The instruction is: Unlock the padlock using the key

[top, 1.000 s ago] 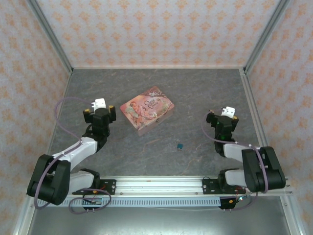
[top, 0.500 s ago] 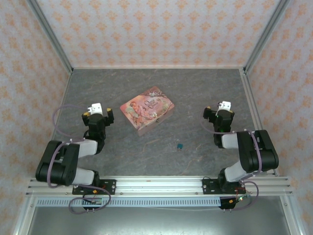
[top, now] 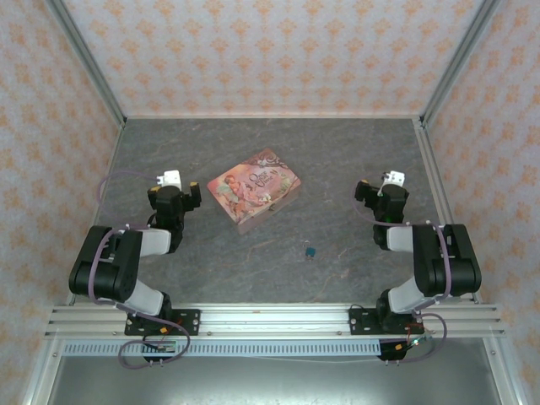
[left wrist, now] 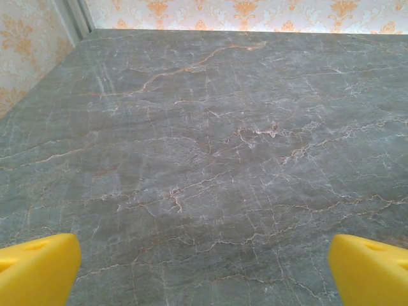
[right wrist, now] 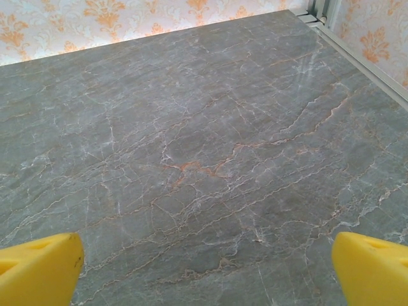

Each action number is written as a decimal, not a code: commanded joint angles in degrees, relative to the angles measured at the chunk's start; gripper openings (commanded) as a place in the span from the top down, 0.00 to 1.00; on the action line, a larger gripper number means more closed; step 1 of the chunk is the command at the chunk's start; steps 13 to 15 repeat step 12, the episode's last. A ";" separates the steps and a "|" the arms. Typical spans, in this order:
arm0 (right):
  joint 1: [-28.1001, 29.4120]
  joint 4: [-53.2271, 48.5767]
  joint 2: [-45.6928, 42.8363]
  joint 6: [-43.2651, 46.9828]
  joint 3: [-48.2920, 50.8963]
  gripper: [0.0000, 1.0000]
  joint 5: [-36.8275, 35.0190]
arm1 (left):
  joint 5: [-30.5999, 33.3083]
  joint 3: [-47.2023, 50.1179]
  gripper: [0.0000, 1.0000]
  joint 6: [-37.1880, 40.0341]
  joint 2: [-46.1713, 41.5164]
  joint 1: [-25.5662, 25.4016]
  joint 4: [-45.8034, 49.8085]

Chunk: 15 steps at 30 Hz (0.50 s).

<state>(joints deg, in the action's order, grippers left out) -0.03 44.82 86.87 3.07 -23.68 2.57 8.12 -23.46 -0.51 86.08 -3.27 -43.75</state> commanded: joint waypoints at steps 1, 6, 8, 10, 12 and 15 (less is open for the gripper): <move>0.51 -0.24 0.27 -0.08 -0.20 0.01 -0.59 | -0.01 -0.62 0.00 0.47 -0.39 0.29 0.68; 0.61 -0.60 0.35 -0.07 -0.49 0.01 -0.73 | 0.01 -0.68 0.00 0.49 -0.39 0.28 0.68; 0.57 -0.56 0.40 -0.08 -0.53 0.01 -0.74 | -0.01 -0.63 0.00 0.49 -0.39 0.28 0.68; 0.62 -0.51 0.32 -0.04 -0.32 0.01 -0.79 | -0.02 -0.67 0.00 0.51 -0.39 0.30 0.70; 0.59 -0.44 0.29 -0.07 -0.31 0.01 -0.85 | -0.02 -0.64 0.00 0.51 -0.39 0.28 0.68; 0.59 -0.44 0.29 -0.07 -0.31 0.01 -0.85 | -0.02 -0.64 0.00 0.51 -0.39 0.28 0.68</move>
